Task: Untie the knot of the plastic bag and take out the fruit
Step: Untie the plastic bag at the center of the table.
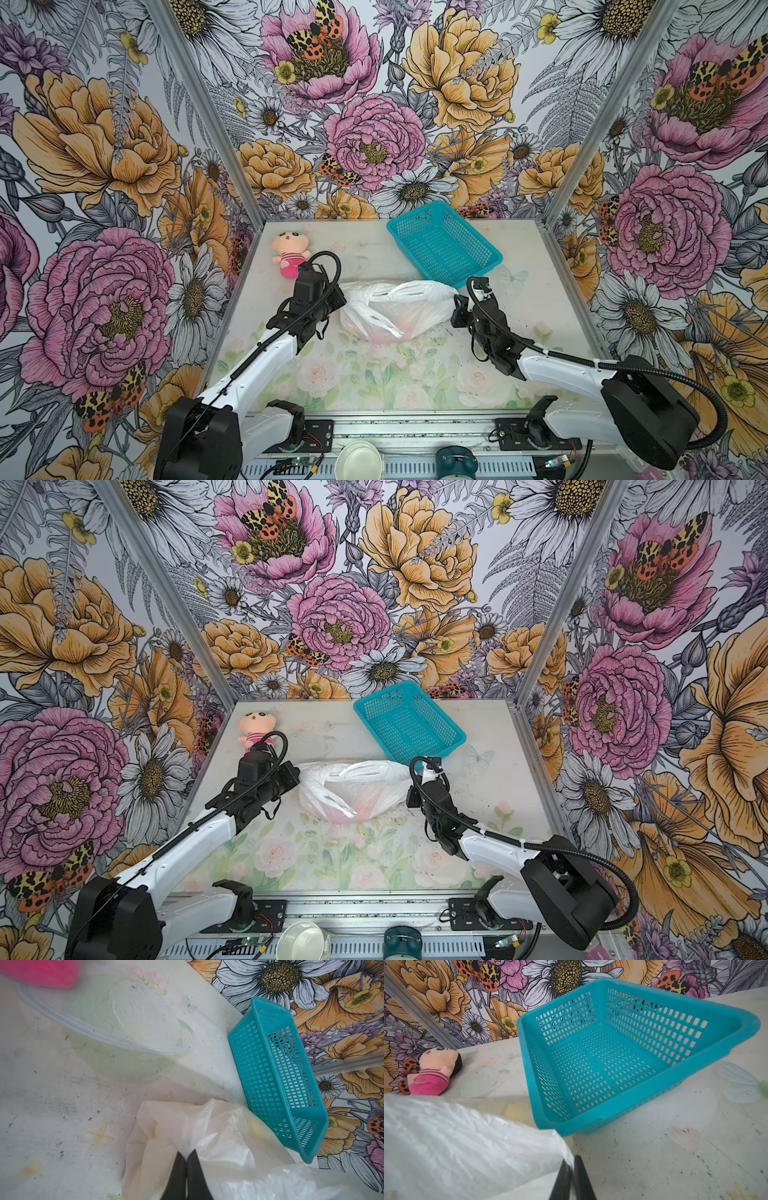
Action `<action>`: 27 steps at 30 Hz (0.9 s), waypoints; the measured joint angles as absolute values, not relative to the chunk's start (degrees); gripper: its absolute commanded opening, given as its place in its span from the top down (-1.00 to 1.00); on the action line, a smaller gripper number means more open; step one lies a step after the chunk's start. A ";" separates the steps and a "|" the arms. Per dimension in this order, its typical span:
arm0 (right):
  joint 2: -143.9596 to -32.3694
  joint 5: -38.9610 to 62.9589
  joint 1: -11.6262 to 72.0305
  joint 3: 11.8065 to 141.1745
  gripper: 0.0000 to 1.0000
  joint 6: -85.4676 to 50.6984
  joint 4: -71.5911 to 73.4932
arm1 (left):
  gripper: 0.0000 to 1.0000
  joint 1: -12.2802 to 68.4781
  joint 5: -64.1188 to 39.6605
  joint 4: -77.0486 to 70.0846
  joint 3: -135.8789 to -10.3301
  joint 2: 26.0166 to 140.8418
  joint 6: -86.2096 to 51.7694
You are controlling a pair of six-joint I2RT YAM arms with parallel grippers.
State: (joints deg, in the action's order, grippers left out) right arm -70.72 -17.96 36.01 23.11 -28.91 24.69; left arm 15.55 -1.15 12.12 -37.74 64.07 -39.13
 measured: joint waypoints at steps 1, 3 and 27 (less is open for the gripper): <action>-69.56 -17.87 36.01 22.94 0.03 -28.08 24.56 | 1.00 15.51 -1.15 12.08 -37.74 64.14 -39.13; -66.46 -17.30 36.14 22.92 -0.18 -26.02 23.94 | 1.00 15.51 -1.15 12.01 -37.74 64.34 -39.13; -81.89 -14.85 53.08 56.55 -0.81 6.76 -1.48 | 1.00 15.75 -1.10 11.99 -37.74 64.40 -39.11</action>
